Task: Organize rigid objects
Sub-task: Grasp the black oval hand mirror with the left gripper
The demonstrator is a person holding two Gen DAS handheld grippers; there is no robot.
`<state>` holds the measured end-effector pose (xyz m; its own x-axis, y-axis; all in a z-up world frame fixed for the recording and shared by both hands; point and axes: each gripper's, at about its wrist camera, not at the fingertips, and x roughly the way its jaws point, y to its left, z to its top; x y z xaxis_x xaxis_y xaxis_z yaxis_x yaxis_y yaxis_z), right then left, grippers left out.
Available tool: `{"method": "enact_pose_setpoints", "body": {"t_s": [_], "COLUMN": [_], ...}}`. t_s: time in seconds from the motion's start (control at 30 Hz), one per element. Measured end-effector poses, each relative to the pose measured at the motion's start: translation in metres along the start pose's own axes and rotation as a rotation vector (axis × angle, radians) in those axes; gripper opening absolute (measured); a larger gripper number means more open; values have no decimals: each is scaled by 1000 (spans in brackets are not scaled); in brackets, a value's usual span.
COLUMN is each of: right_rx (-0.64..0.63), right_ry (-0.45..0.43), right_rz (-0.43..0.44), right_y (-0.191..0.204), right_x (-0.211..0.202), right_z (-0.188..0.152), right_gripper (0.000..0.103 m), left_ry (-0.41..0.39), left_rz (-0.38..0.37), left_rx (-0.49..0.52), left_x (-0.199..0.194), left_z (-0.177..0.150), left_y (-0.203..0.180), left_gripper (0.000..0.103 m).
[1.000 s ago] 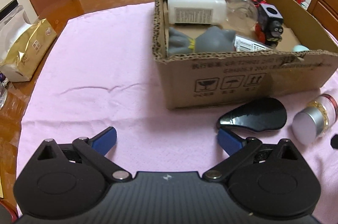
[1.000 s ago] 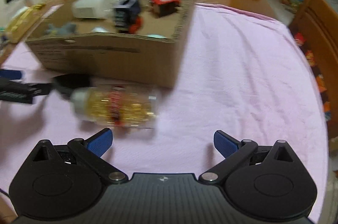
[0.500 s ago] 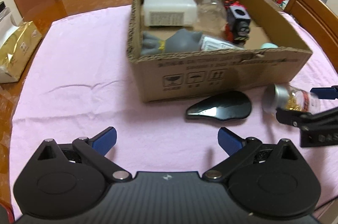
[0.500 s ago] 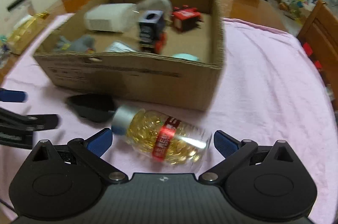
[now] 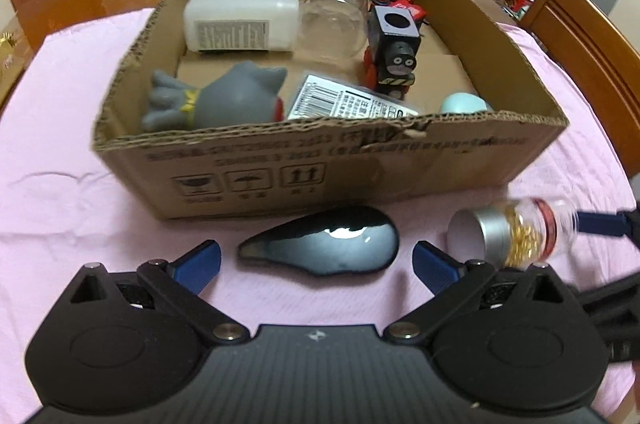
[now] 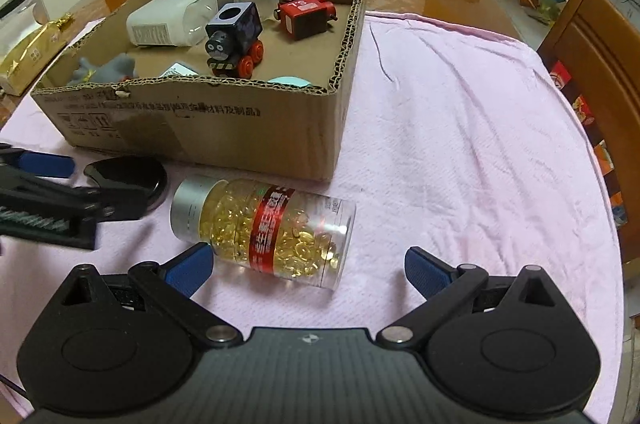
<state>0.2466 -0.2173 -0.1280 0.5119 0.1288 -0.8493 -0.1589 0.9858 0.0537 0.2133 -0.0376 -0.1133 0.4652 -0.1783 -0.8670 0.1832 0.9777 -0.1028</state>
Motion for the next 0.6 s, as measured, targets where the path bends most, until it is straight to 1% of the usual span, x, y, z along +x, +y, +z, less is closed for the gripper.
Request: {"method": "enact_pose_setpoints", "body": {"t_s": [0.07,0.2,0.4,0.5,0.6], "right_rx": [-3,-34,-65,-102,-107], "right_ry": [0,4,12,-4,-23], "right_rz": [11,18,8,-4,-1], "right_y": [-1,0,1,4,5], "right_x": [0,2,5,6,4], "right_z": [0,-3,-13,-20,-24], "right_gripper": [103,103,103,103,103], "left_ry": [-20,-39,-58,-44,-26], "left_rz": [26,103,114,112,119], "left_rx": [0,59,34,36,21], "left_x": [4,7,-2,-3,-2], "left_z": [0,-6,-19,-18,-13], "left_y": [-5,-12,4,5,3], "left_gripper": [102,102,102,102,102]}}
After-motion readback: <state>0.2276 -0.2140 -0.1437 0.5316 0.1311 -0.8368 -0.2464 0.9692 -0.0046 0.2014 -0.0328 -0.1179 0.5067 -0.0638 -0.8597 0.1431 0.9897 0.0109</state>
